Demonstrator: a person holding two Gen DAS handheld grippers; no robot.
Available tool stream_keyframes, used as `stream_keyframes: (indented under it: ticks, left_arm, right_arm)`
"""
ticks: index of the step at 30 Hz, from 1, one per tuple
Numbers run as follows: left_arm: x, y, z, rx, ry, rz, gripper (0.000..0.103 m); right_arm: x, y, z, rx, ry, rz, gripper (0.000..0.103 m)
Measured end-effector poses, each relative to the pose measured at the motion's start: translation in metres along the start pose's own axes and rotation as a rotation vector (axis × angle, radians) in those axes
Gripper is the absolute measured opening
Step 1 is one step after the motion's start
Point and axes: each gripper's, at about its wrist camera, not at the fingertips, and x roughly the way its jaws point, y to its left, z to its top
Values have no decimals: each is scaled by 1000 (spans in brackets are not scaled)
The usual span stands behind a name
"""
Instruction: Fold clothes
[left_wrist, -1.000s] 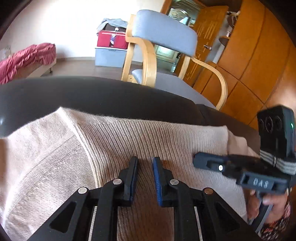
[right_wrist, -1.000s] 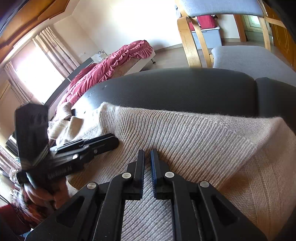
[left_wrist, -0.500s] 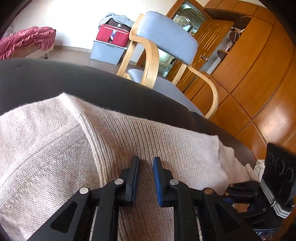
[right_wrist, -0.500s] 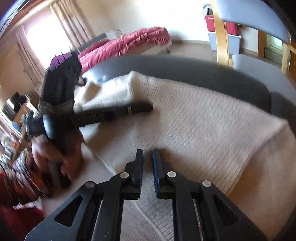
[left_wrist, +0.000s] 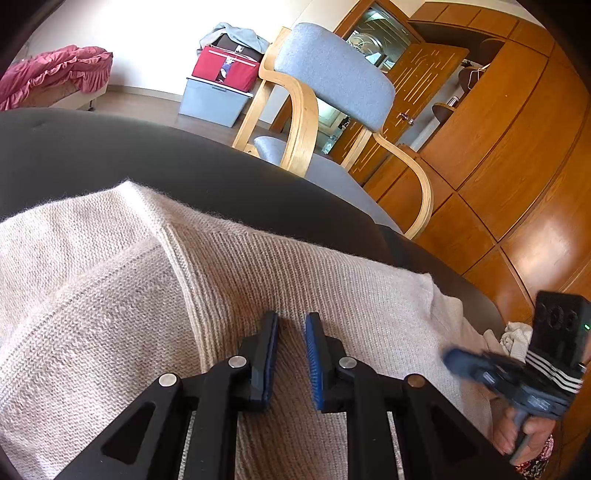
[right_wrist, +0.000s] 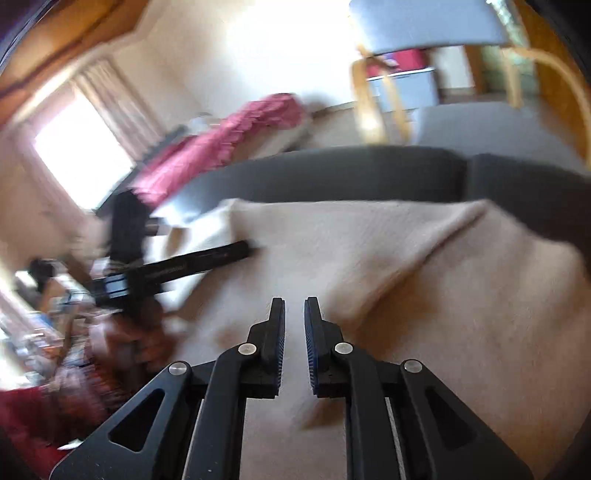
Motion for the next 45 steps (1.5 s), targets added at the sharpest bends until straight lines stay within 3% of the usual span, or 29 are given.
stream_keyframes:
  ticks: [10,14,15,16,17,23,27,30,35,40,43,44,45]
  left_arm:
    - [13,3,12,-19,10,-56,15]
    - [13,9,13,-45,10,-90,15]
    - [13,10,13,-50,10,-96,15]
    - [13,10,13,-53,8,-99,15]
    - [12,10,13,-55,7,-102,15]
    - [6,6,10,-42,-16,-94,15]
    - [2,0,10,-15,-34,-89,18]
    - [0,-2,10,-4,-39,-90,19]
    - [3,1,11,-23,-28,-100,19]
    - [3,3,11,-33,-27,-108,19]
    - [2,5,11,-39,-25,-114,19]
    - [2,4,11,-40,-25,-116,19]
    - [2,4,11,-42,-24,-117,19]
  right_arm:
    - [8,-47,10,137,-14,-73,5]
    - [-15,-47,0,169,-59,-83,17]
    - [-21,-47,-2,179,-72,-89,31]
    - [-33,-51,-4,196,-95,-115,41]
    - [-47,-55,-7,211,-121,-152,43]
    - [-156,-86,-38,285,-266,-476,44]
    - [-237,-122,-76,476,-349,-672,48]
    - [-282,-155,-109,673,-380,-733,52]
    - [-308,-180,-143,815,-400,-747,52]
    - [-312,-208,-145,887,-462,-571,52]
    - [-307,-218,-136,894,-455,-583,52]
    - [-305,-221,-133,890,-448,-583,50]
    - [-301,-223,-129,881,-437,-585,34]
